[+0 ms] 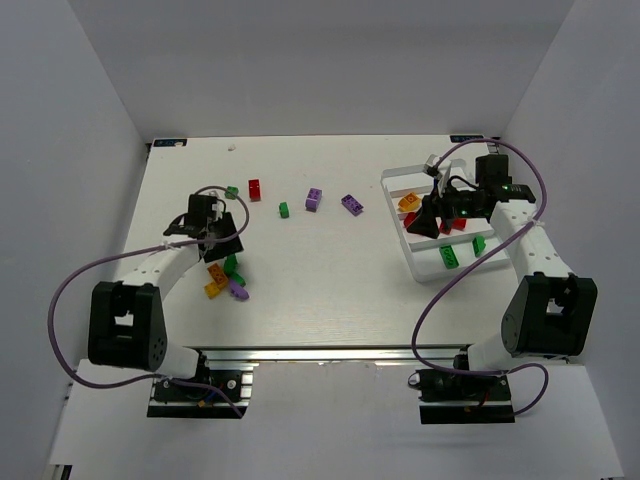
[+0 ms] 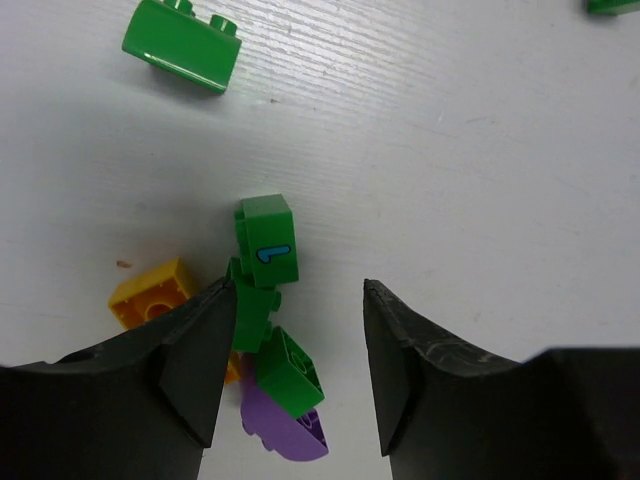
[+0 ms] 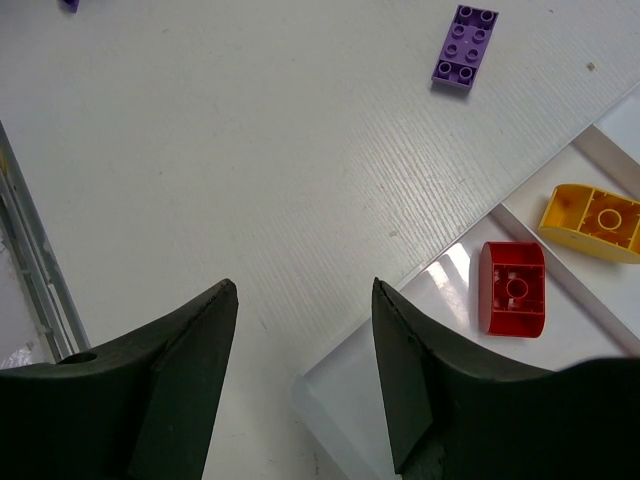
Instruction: Sort the legos into containers by color
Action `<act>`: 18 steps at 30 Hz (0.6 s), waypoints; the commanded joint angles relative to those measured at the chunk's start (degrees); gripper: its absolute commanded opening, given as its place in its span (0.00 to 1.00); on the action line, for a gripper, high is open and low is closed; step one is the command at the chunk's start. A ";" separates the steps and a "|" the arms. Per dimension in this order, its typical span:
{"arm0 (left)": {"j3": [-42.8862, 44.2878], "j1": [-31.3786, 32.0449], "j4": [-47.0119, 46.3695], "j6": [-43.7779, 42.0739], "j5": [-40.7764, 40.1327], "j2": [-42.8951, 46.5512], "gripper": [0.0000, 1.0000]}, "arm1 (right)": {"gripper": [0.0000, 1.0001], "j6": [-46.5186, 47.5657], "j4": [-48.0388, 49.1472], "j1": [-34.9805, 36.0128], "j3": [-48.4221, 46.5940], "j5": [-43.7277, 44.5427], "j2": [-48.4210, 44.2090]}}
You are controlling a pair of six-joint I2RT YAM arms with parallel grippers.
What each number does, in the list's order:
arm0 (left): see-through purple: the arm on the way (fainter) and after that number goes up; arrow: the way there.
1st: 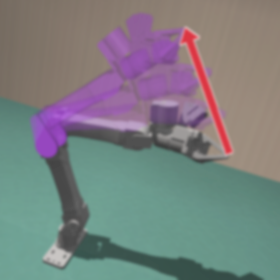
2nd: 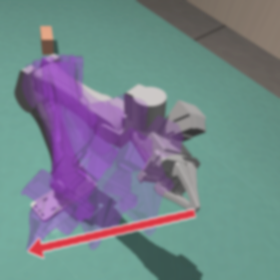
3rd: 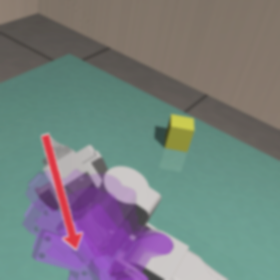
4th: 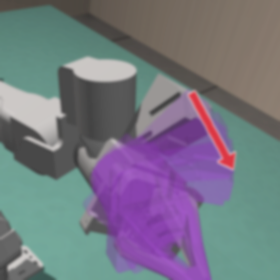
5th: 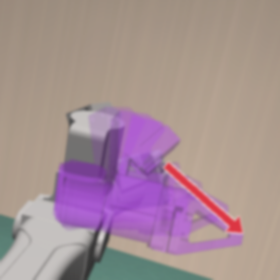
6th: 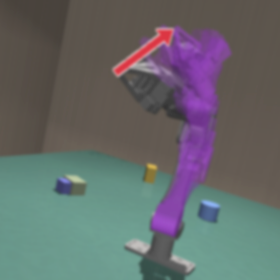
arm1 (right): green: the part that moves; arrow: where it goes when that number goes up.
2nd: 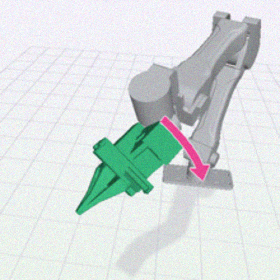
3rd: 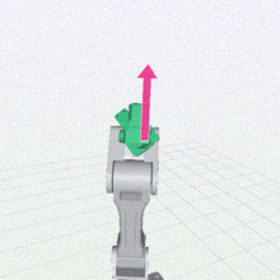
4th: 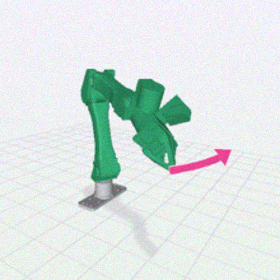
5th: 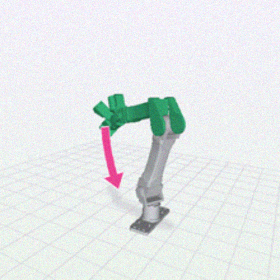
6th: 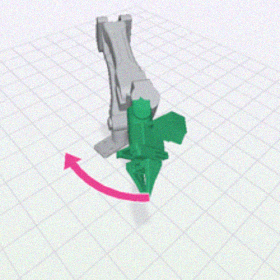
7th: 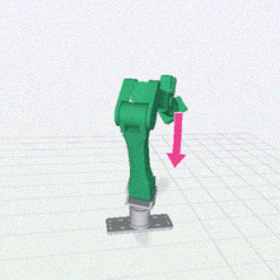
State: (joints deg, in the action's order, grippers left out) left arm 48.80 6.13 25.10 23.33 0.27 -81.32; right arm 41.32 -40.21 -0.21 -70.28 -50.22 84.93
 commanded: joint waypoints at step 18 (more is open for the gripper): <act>4.38 1.16 -2.77 -2.68 -6.69 -11.05 0.50 | 0.62 -0.54 -0.31 0.12 0.06 -0.76 -0.11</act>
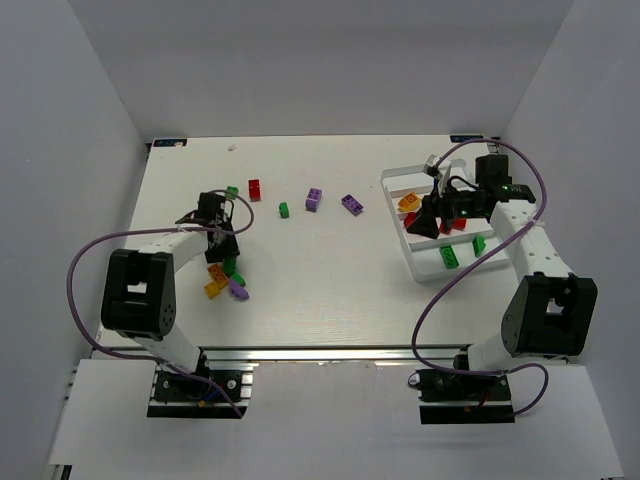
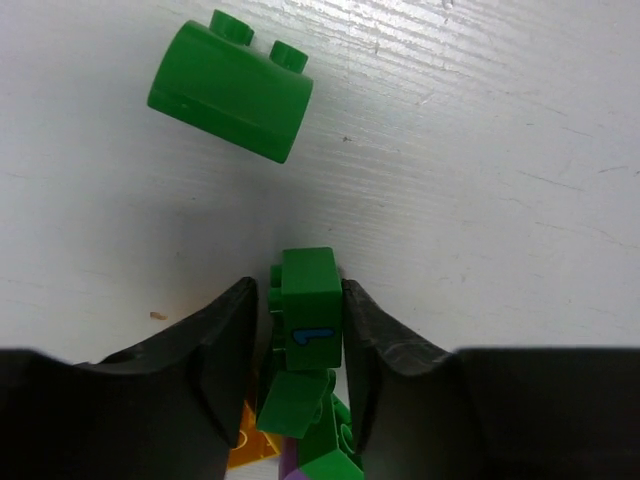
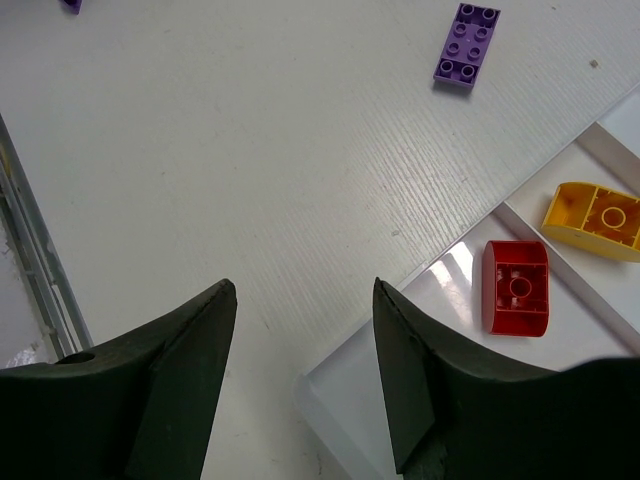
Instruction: Sort the legos into containers by color
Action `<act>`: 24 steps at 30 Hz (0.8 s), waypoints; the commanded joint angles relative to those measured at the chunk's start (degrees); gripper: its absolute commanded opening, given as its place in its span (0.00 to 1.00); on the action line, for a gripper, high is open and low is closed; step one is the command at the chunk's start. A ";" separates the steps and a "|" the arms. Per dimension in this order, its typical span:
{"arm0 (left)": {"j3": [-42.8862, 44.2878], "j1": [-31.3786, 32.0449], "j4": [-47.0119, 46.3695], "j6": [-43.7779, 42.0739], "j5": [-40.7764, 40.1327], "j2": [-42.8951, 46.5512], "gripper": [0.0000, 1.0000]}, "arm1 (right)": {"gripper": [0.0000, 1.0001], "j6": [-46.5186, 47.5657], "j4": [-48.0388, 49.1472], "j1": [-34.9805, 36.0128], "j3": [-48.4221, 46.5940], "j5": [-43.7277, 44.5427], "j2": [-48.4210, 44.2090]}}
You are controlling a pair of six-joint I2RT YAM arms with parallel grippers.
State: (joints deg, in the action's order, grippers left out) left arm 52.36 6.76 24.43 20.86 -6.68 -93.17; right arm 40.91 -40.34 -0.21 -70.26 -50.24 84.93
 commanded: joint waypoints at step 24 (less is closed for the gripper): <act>5.99 27.94 -31.68 20.52 19.32 1.42 0.14 | 0.00 -11.72 10.18 -0.05 0.47 8.48 -7.31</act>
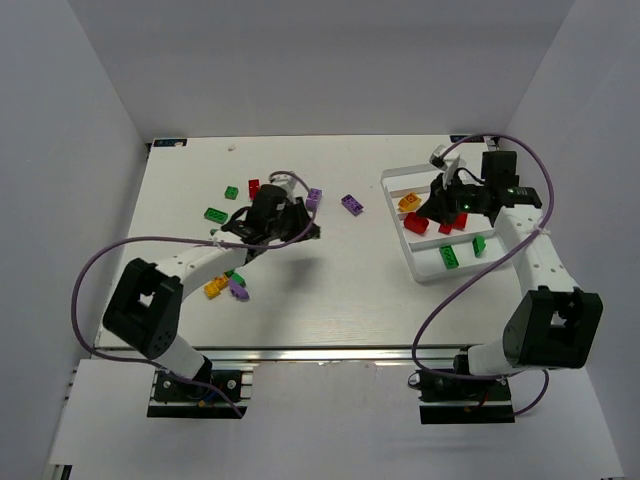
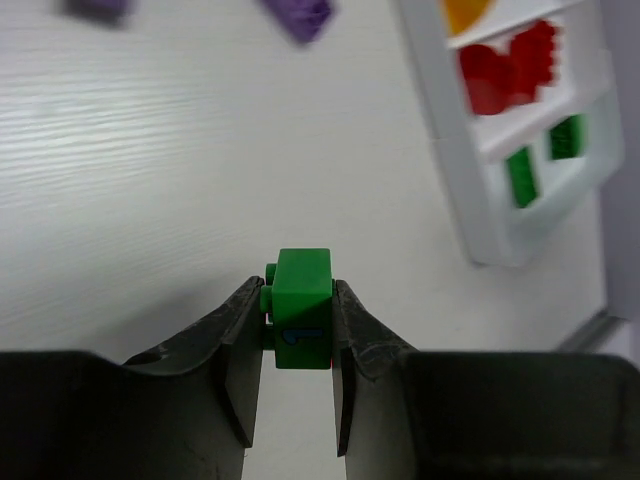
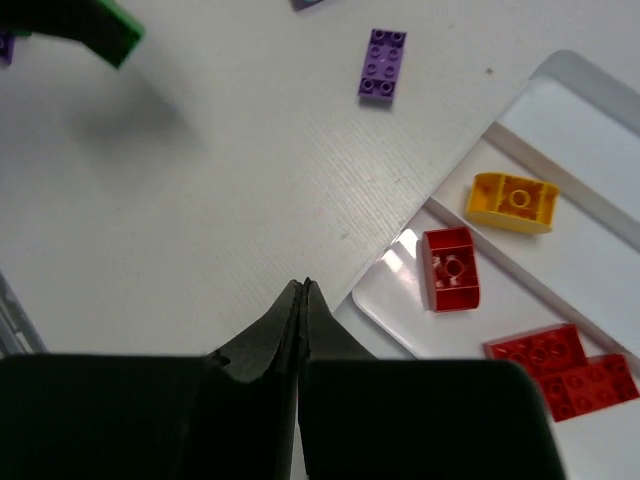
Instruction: Sort the legos into containers by color
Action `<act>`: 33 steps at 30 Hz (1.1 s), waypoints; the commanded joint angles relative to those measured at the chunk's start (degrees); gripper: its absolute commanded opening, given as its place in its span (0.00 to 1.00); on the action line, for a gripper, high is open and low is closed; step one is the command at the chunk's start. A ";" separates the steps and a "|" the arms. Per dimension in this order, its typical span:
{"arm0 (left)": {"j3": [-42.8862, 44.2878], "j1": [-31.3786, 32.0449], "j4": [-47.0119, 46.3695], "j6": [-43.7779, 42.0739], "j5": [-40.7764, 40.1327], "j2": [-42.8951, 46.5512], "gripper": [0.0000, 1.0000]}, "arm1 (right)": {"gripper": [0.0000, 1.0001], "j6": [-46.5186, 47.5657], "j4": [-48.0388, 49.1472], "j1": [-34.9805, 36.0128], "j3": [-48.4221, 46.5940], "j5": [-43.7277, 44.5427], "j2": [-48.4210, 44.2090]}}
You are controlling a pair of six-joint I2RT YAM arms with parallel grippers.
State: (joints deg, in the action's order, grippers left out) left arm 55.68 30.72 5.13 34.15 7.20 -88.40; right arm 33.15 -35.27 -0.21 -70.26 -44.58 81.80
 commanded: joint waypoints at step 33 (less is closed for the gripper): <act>47.76 22.81 -15.06 16.47 2.91 -46.60 0.46 | 0.09 -9.24 10.66 -9.99 0.83 0.28 -9.90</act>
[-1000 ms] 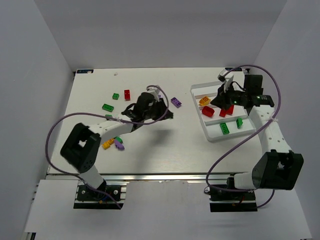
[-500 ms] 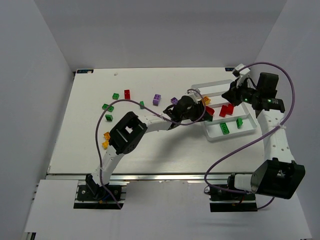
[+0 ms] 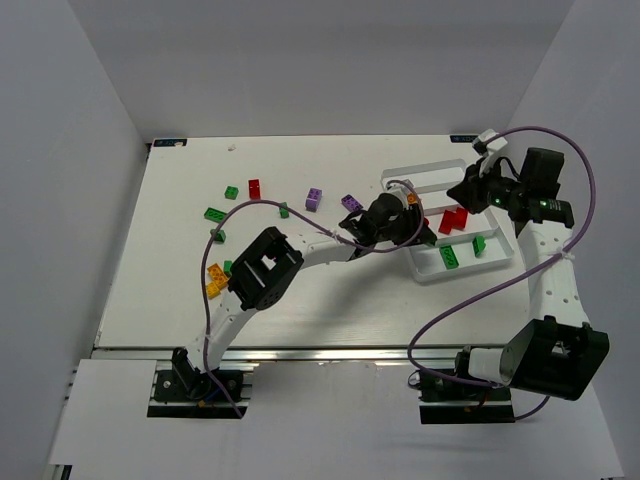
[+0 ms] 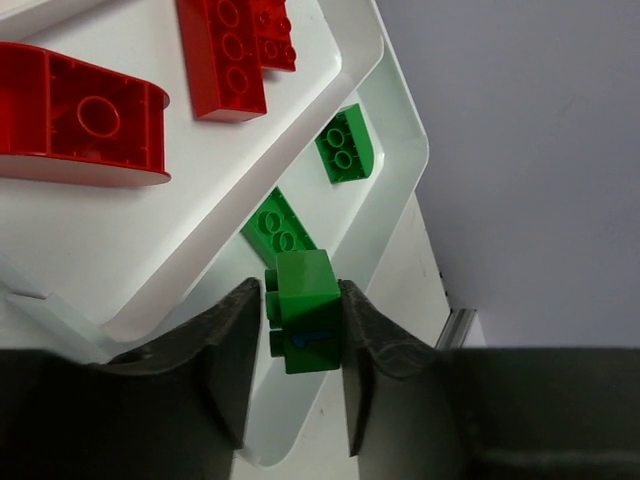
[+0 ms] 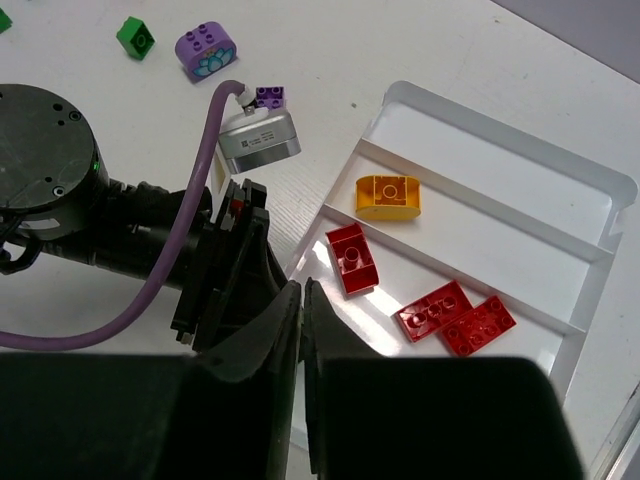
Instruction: Sort the legos into containers by color
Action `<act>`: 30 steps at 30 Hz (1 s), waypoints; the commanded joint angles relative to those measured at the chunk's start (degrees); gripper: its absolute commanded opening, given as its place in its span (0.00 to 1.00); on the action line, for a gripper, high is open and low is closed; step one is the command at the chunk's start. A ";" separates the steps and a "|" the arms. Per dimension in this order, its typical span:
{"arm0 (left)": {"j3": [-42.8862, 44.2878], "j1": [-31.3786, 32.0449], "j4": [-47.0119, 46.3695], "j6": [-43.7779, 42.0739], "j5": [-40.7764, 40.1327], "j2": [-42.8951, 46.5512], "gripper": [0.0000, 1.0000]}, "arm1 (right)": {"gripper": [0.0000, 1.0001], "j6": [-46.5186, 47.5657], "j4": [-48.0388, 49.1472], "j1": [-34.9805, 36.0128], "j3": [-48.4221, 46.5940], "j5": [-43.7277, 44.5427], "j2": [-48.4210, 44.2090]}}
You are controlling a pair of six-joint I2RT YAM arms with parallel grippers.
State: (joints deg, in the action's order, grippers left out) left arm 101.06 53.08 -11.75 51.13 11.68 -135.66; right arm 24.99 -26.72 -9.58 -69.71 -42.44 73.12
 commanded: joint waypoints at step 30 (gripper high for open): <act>-44.35 -9.31 19.38 -8.42 -31.80 52.49 0.68 | 0.61 1.99 1.76 14.23 -8.15 -4.35 8.51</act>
State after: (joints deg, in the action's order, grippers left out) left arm 60.62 43.94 0.62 43.68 -13.58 -89.80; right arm 26.20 -22.74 -1.39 -74.61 -53.84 78.81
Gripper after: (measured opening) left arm 0.656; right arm 0.672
